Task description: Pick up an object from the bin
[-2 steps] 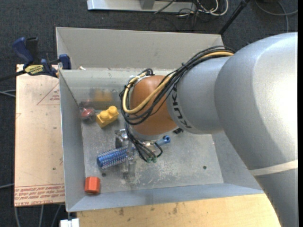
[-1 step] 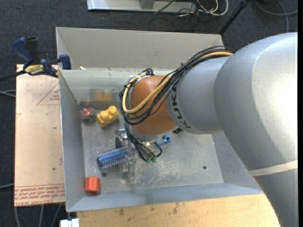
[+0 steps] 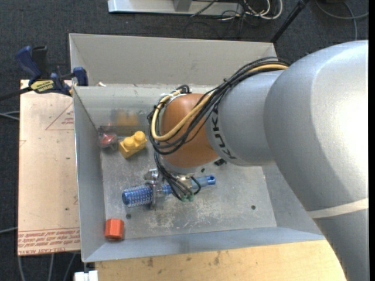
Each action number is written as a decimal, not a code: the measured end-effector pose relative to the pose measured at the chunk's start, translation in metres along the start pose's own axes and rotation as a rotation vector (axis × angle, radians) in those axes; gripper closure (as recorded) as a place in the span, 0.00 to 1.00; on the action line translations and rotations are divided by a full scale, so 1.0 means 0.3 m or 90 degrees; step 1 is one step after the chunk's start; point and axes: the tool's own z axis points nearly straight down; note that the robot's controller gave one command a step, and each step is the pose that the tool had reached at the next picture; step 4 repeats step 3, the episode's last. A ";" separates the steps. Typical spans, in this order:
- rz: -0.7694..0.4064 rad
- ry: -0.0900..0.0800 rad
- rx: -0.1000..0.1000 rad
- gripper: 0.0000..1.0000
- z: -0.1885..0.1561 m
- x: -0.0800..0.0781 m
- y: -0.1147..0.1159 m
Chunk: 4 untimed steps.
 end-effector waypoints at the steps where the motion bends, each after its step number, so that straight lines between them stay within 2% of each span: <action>1: 0.001 -0.001 0.000 1.00 -0.060 -0.001 0.001; 2: 0.002 -0.001 0.000 1.00 -0.140 -0.001 0.002; 3: 0.003 -0.003 0.000 1.00 -0.267 -0.005 0.004; 4: 0.003 -0.003 0.000 1.00 -0.267 -0.005 0.004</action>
Offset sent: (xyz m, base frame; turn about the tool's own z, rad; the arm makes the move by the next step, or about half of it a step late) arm 0.0001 0.0000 0.0182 0.0000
